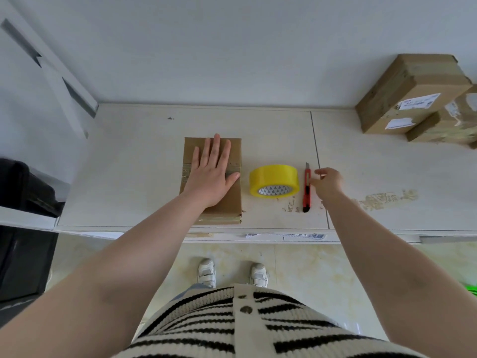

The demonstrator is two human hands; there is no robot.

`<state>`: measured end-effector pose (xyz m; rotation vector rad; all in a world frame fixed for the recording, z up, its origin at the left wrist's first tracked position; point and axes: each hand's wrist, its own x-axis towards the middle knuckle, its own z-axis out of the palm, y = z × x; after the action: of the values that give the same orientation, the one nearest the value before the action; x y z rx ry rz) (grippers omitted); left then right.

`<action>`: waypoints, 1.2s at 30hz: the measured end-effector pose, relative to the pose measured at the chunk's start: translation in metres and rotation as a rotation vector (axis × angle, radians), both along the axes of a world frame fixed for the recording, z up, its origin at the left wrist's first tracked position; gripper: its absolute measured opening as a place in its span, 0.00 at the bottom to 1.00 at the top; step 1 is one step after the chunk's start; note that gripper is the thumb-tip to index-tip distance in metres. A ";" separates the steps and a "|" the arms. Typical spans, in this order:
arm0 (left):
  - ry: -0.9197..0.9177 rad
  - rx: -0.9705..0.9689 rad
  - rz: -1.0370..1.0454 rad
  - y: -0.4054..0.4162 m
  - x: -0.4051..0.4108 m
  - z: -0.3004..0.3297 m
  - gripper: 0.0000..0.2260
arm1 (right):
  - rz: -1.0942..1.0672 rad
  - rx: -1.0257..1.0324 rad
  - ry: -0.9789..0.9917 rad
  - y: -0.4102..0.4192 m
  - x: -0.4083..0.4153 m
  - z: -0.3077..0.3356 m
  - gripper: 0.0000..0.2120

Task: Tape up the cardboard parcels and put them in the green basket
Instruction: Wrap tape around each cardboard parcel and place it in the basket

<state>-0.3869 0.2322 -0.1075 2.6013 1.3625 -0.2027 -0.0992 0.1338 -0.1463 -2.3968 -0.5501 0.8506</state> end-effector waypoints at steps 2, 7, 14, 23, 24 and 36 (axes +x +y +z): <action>-0.001 0.004 -0.001 0.000 0.000 0.000 0.34 | -0.004 0.042 -0.062 0.007 -0.002 0.011 0.14; -0.015 0.033 -0.004 -0.001 0.000 -0.003 0.35 | 0.681 0.248 0.047 0.060 -0.061 0.069 0.08; -0.021 0.041 -0.001 0.000 0.000 -0.005 0.35 | 1.184 -0.306 -0.087 0.084 -0.101 0.085 0.09; -0.044 0.037 -0.009 -0.001 -0.001 -0.004 0.34 | 0.966 0.004 0.143 0.053 -0.087 0.089 0.03; -0.049 0.029 -0.013 -0.001 -0.001 -0.003 0.34 | 0.942 0.037 0.184 0.045 -0.084 0.091 0.04; -0.900 -0.394 0.207 -0.047 0.048 0.053 0.12 | 0.228 0.450 0.322 -0.007 -0.090 0.111 0.10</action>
<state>-0.3388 0.1854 -0.0549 1.8136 1.0724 0.5966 -0.1887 0.1265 -0.0349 -1.7724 -0.7971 1.0559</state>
